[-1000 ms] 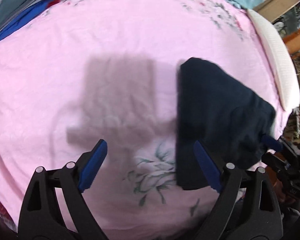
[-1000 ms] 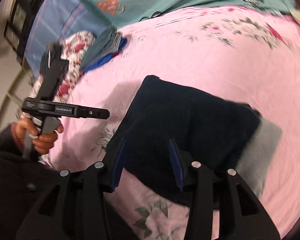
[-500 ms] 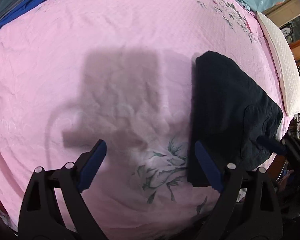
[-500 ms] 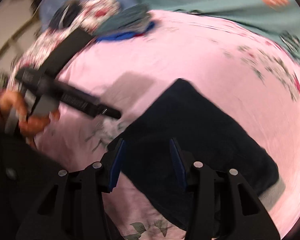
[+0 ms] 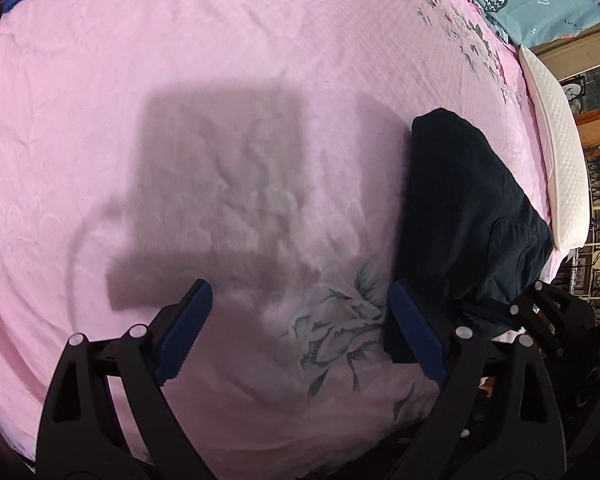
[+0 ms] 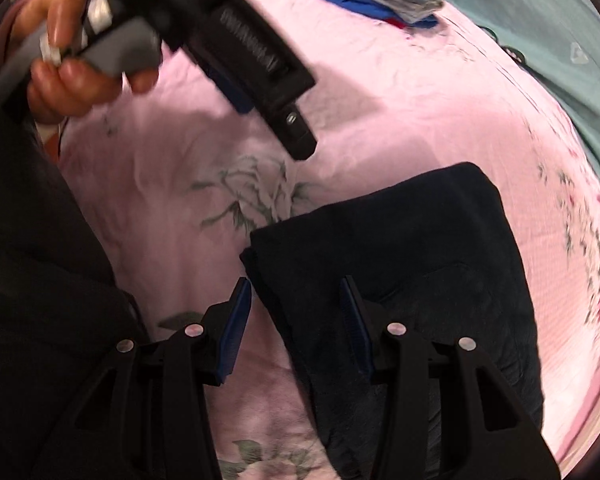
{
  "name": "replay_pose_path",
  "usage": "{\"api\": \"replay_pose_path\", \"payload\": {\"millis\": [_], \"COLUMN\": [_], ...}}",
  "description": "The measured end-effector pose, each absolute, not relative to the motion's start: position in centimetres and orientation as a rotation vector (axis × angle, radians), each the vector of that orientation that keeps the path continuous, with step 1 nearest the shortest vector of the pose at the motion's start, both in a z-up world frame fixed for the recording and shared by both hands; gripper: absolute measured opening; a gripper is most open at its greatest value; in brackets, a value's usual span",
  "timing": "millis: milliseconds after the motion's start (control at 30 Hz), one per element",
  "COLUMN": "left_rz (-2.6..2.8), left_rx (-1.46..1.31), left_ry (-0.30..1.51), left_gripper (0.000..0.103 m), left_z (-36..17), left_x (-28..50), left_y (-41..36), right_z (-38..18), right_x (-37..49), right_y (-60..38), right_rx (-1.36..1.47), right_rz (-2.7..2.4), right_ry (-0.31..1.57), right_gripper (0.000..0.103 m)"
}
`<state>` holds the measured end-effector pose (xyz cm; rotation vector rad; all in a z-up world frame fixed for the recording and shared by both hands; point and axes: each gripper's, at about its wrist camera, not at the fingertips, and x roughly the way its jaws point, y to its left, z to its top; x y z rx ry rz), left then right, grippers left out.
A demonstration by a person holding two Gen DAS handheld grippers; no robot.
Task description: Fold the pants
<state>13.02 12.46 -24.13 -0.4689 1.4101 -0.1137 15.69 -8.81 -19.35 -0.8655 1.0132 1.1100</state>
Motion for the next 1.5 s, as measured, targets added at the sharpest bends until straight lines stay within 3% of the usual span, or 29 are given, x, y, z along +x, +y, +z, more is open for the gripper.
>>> {"api": "replay_pose_path", "payload": {"millis": [300,367,467,733,900,967,1100,1200,1233,1267,1300,1400,1433,1500], "left_rz": [-0.125,-0.145,-0.198,-0.399,-0.511,-0.522,-0.586,-0.599,-0.581,-0.568,-0.554,-0.521,-0.507,-0.479], "left_rx": [-0.514,-0.531,-0.566,-0.809,-0.809,-0.841,-0.950,-0.953,-0.925,-0.910,-0.901,-0.866,-0.854,-0.847], "left_ry": [1.424,1.424,1.428,1.496,1.520,1.519,1.534,1.529,1.534,1.539,1.547,1.554,1.554,1.554], "left_gripper": [0.092,0.092,0.092,0.095,0.095,0.090,0.062,0.049,0.046,0.046,0.046,0.046,0.046,0.048], "left_z": [-24.0,-24.0,-23.8,-24.6,-24.7,-25.2,-26.4,-26.4,-26.4,-26.4,-26.6,-26.9,-26.8,-26.8], "left_x": [12.4,12.4,12.8,14.6,15.7,16.3,17.0,17.5,17.8,17.9,18.0,18.3,18.3,18.5], "left_y": [13.2,13.1,12.4,8.5,4.4,3.6,2.3,1.3,0.9,0.8,0.7,0.2,0.1,0.1], "right_z": [-21.2,-21.0,-19.8,-16.1,-15.2,-15.0,-14.7,-14.2,-13.6,-12.9,-11.9,-10.8,-10.9,-12.1], "right_x": [13.4,13.6,14.1,14.0,13.7,13.7,13.6,14.5,14.9,15.5,16.4,20.3,21.6,24.5], "right_y": [-8.2,-8.7,-9.5,-12.2,-13.6,-14.0,-14.7,-15.8,-16.5,-17.4,-18.9,-23.8,-25.3,-28.4], "right_rx": [-1.091,-1.073,-0.994,-0.857,-0.816,-0.800,-0.775,-0.722,-0.684,-0.637,-0.552,-0.333,-0.286,-0.211], "right_rz": [1.067,1.048,1.035,0.976,0.964,0.963,0.963,0.988,0.984,0.967,0.944,0.849,0.801,0.701], "right_ry": [0.838,0.826,0.823,0.751,0.731,0.724,0.728,0.771,0.779,0.779,0.785,0.859,0.889,0.950], "right_gripper": [0.045,0.027,0.015,0.012,0.012,0.012,0.012,0.015,0.023,0.038,0.043,0.048,0.059,0.061]}}
